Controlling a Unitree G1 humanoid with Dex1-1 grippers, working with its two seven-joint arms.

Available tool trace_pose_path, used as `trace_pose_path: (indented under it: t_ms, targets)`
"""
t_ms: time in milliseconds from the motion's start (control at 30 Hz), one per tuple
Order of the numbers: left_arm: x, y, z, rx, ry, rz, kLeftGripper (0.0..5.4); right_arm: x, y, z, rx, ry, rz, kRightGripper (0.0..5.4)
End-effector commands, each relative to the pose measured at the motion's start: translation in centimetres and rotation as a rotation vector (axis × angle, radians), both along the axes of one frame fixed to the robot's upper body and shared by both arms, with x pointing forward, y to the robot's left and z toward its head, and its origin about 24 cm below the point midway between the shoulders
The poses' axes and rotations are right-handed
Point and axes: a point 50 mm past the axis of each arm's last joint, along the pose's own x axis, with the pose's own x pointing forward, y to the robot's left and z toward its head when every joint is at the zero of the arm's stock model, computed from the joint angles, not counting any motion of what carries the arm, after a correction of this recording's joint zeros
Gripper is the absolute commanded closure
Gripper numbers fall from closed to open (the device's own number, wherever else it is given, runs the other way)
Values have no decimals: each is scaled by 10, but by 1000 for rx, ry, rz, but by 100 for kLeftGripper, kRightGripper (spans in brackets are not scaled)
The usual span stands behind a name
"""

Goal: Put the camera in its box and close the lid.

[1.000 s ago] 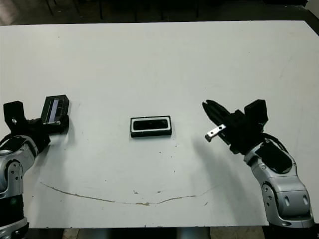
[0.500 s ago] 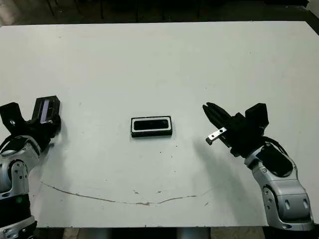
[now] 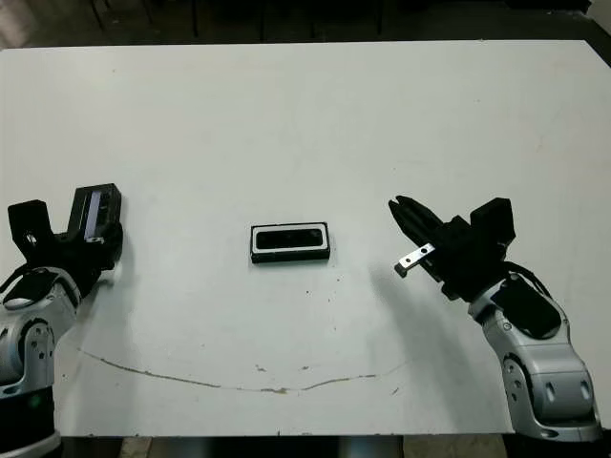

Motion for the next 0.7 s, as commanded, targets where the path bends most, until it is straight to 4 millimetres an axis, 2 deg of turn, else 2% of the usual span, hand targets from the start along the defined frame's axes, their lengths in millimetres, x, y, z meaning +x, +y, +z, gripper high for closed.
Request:
trace_pose_path:
  t_ms: [33,367,700]
  targets:
    - [-6,-2,10,30,-44,-46,252,-2,-1,-3,-24,36,-10,540]
    - [-13,-26,52,57,-214,-295,252,-2,0,-1,-18,34,-6,540]
    - [-4,-29,67,208,-174,-696,252,-3,-2,0,-18,31,-14,540]
